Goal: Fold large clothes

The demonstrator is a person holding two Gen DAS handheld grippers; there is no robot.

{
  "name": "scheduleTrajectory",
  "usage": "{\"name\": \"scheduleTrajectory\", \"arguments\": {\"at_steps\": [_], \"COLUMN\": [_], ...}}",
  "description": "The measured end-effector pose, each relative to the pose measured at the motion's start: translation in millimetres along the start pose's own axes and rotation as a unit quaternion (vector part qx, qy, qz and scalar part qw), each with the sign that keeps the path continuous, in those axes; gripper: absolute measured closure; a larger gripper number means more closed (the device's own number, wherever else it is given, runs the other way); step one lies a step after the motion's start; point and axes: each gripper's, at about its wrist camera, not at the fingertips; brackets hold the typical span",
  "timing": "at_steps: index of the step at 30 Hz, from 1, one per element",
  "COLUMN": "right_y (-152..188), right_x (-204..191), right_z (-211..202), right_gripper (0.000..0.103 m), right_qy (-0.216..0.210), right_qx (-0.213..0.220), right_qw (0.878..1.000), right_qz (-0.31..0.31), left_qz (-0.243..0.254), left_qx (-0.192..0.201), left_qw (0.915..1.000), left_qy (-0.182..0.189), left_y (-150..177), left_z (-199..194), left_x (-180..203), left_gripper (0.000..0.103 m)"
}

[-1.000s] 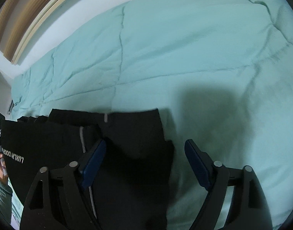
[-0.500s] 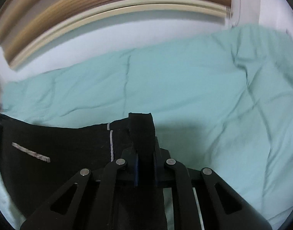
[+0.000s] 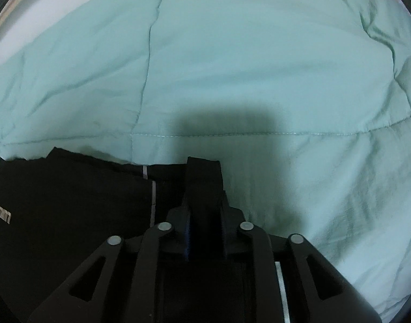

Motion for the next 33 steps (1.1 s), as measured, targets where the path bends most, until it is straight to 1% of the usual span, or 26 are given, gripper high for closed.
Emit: {"name": "scheduleTrajectory", "arguments": {"at_steps": [1,3,4,5,6,7,8,9,10,12,14,17,18,21,23,24,25,26,27,28,31,33], "right_y": [0,3,6,10,16,21,27,35,42,63,85,124,135,171,186,195,199,201,202,207,209,209], "right_x": [7,23,30,35,40,43,43,42,40,29,11,-21,-29,-62,-76,-84,-88,-89,-89,-95,-97,-98], "right_z": [-3,-17,-27,-38,-56,-69,-85,-101,-113,-138,-153,-159,-162,-153,-141,-135,-125,-116,-102,-96,-91,-93], "right_gripper": [0.064,0.055,0.054,0.054,0.054,0.054,0.053,0.052,0.052,0.052,0.052,0.051,0.051,0.051,0.050,0.042,0.035,0.033,0.032,0.032,0.032,0.032], "right_qy": [-0.008,-0.030,-0.040,-0.049,-0.060,-0.064,-0.066,-0.071,-0.078,-0.098,-0.111,-0.112,-0.106,-0.084,-0.071,-0.054,-0.036,-0.026,-0.022,-0.024,-0.022,-0.017], "right_qx": [-0.003,0.000,0.008,0.017,0.032,0.042,0.054,0.065,0.073,0.086,0.089,0.076,0.074,0.062,0.051,0.048,0.042,0.031,0.010,-0.002,-0.005,-0.011], "right_qw": [1.000,0.999,0.998,0.997,0.995,0.995,0.994,0.993,0.993,0.990,0.989,0.991,0.992,0.993,0.994,0.995,0.995,0.996,0.997,0.997,0.997,0.997], "right_qz": [0.011,0.043,0.055,0.062,0.067,0.067,0.066,0.063,0.060,0.051,0.035,-0.001,-0.013,-0.052,-0.064,-0.072,-0.078,-0.080,-0.076,-0.071,-0.069,-0.077], "left_qz": [-0.011,-0.040,-0.054,-0.061,-0.059,-0.051,-0.038,-0.025,-0.013,0.021,0.059,0.105,0.118,0.150,0.159,0.164,0.164,0.162,0.152,0.145,0.145,0.143], "left_qx": [0.004,0.025,0.043,0.062,0.077,0.092,0.111,0.126,0.134,0.139,0.133,0.108,0.098,0.074,0.053,0.045,0.039,0.027,0.011,0.005,0.002,-0.003], "left_qw": [0.9999,0.9987,0.9970,0.9961,0.9953,0.9943,0.9930,0.9916,0.9909,0.9899,0.9890,0.9871,0.9864,0.9837,0.9841,0.9848,0.9854,0.9864,0.9884,0.9894,0.9893,0.9895], "left_qy": [0.003,0.021,0.033,0.018,-0.006,-0.018,-0.018,-0.013,-0.006,0.018,0.027,0.054,0.058,0.066,0.059,0.036,0.019,0.008,0.000,-0.003,-0.015,-0.017], "left_y": [0,4,6,8,11,14,20,29,37,59,86,133,151,194,211,221,221,225,226,224,221,216], "left_z": [-7,-29,-44,-60,-75,-89,-106,-127,-140,-159,-168,-165,-164,-147,-131,-117,-102,-88,-74,-65,-56,-58], "left_x": [-7,-23,-30,-33,-33,-32,-27,-19,-11,8,35,69,77,104,111,112,111,119,114,109,108,108], "left_gripper": [0.054,0.047,0.047,0.047,0.047,0.047,0.047,0.047,0.047,0.047,0.047,0.047,0.047,0.047,0.047,0.047,0.048,0.048,0.048,0.047,0.046,0.046]}}
Point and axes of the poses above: each gripper's, at about its wrist camera, not at the fingertips, and z roughly the way its jaws point, x to its right, y to its underside, and after that the axes turned 3 degrees about z, right-handed
